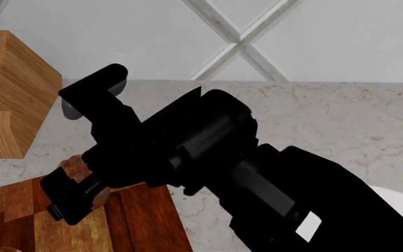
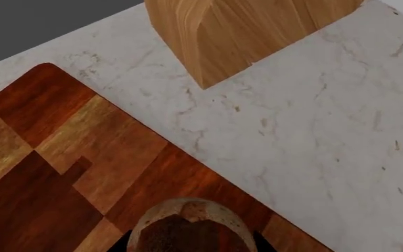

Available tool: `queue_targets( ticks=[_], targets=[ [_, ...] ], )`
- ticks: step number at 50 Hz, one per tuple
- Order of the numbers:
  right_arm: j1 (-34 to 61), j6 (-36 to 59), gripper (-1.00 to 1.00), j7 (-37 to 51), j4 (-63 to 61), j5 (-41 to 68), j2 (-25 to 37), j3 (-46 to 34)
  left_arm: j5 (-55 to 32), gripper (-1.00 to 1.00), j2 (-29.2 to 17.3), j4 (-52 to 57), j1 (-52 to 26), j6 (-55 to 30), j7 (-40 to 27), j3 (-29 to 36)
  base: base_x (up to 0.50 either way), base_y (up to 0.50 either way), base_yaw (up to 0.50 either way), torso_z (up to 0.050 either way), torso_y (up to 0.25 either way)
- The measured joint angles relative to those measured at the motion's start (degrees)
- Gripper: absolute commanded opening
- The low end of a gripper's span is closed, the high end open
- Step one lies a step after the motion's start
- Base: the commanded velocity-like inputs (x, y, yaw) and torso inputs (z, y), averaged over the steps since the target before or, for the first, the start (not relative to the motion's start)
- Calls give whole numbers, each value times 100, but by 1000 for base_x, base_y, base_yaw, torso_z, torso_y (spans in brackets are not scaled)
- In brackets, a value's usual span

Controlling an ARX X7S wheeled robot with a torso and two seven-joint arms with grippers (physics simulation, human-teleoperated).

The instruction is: Place all breads on the cutting board.

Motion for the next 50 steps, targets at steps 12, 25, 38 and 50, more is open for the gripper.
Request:
queue_targets(
  ticks=[12,25,38,50],
  targets=[
    [9,-228,100,-23,86,293,19,-350,-50,100,-6,30,8,7,-41,-39,0,6,10,-1,0],
    [75,-201,100,310,-542,379,259,-513,-102,100,-7,60,14,22,-76,-78,0,8,9,0,0],
    [426,6,100,969,-1640,722,799,-312,-197,100,-10,80,-16,21,-130,-147,0,10,10,-1,0],
    [854,376,100,1841,-2769,1346,1465,36,-254,100,-12,29,-77,-8,-154,-202,2,12,7,0,0]
  ],
)
